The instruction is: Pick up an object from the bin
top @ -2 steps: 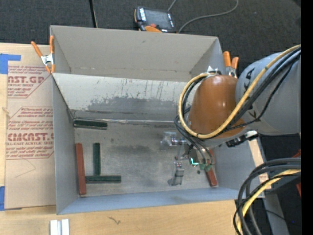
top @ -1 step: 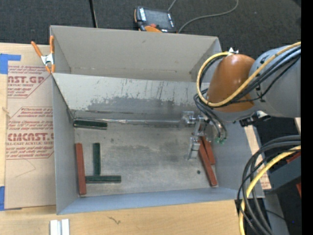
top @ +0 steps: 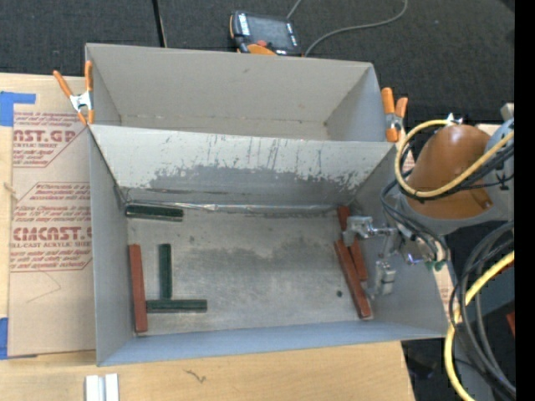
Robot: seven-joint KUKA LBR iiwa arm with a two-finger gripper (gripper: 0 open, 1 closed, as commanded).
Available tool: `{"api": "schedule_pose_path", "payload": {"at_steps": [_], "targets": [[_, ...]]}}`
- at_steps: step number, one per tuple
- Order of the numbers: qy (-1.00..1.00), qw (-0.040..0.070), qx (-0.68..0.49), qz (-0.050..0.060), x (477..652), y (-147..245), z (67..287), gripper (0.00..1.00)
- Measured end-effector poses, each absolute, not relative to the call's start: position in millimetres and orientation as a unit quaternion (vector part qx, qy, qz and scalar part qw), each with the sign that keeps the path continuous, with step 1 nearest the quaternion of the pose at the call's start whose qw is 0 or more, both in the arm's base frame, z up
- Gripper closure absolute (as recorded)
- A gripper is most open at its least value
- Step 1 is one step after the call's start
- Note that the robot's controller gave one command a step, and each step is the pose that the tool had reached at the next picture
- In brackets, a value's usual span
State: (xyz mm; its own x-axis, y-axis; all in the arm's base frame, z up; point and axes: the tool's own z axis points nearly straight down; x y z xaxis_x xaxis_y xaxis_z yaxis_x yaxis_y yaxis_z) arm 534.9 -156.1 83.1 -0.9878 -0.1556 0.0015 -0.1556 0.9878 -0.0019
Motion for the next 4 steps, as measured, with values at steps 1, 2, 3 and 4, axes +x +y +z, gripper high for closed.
{"api": "schedule_pose_path", "payload": {"at_steps": [1, 2, 3, 4], "targets": [[-0.958, -0.001, 0.288, -0.001, 511.6, -125, 70, 0.00], [-0.874, -0.003, 0.486, -0.008, 544.1, -126, 70, 0.00], [-0.760, -0.002, 0.650, -0.004, 527.5, -107, 69, 0.00], [-0.760, -0.001, 0.649, -0.002, 527.8, -110, 70, 1.00]]}}
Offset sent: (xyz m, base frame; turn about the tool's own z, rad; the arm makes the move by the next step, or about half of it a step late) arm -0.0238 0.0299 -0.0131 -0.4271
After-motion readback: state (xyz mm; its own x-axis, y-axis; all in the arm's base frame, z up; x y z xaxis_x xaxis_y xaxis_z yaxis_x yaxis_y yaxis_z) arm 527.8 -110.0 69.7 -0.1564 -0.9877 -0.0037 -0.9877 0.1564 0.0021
